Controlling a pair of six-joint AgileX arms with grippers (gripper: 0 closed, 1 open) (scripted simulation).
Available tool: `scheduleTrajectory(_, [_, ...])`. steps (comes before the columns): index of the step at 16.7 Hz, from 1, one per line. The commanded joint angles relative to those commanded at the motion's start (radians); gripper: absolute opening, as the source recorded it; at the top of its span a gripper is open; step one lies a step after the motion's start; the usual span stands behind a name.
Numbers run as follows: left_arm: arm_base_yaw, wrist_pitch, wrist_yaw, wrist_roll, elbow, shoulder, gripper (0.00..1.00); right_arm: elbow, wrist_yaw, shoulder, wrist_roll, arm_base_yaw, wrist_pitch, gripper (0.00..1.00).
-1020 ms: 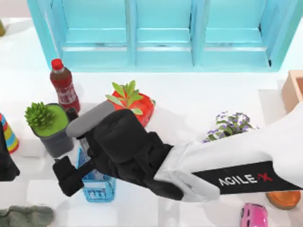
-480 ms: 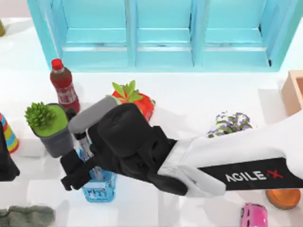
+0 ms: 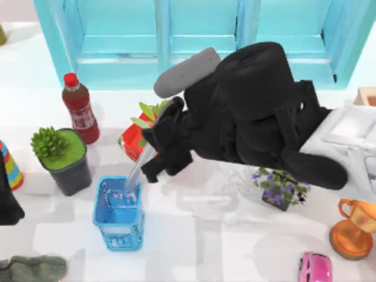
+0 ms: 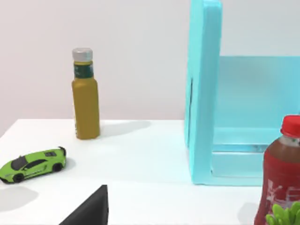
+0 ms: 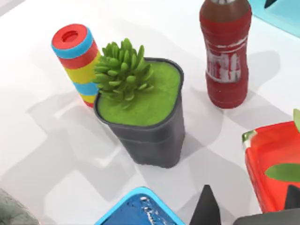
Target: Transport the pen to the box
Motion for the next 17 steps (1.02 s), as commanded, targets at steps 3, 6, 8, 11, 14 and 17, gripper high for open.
scheduleTrajectory(3, [0.000, 0.000, 0.000, 0.000, 0.000, 0.000, 1.00, -0.030, -0.054, -0.149, -0.034, -0.059, -0.123, 0.00])
scheduleTrajectory(6, [0.000, 0.000, 0.000, 0.000, 0.000, 0.000, 1.00, -0.050, -0.089, -0.204, -0.056, -0.098, -0.177, 0.00])
scheduleTrajectory(8, [0.000, 0.000, 0.000, 0.000, 0.000, 0.000, 1.00, -0.050, -0.089, -0.204, -0.056, -0.098, -0.177, 0.00])
scheduleTrajectory(11, [0.000, 0.000, 0.000, 0.000, 0.000, 0.000, 1.00, -0.045, -0.087, -0.200, -0.055, -0.095, -0.175, 0.00])
scheduleTrajectory(14, [0.000, 0.000, 0.000, 0.000, 0.000, 0.000, 1.00, -0.034, -0.114, -0.213, -0.096, -0.160, -0.211, 0.00])
scheduleTrajectory(17, [0.000, 0.000, 0.000, 0.000, 0.000, 0.000, 1.00, -0.014, -0.173, -0.244, -0.187, -0.322, -0.292, 0.00])
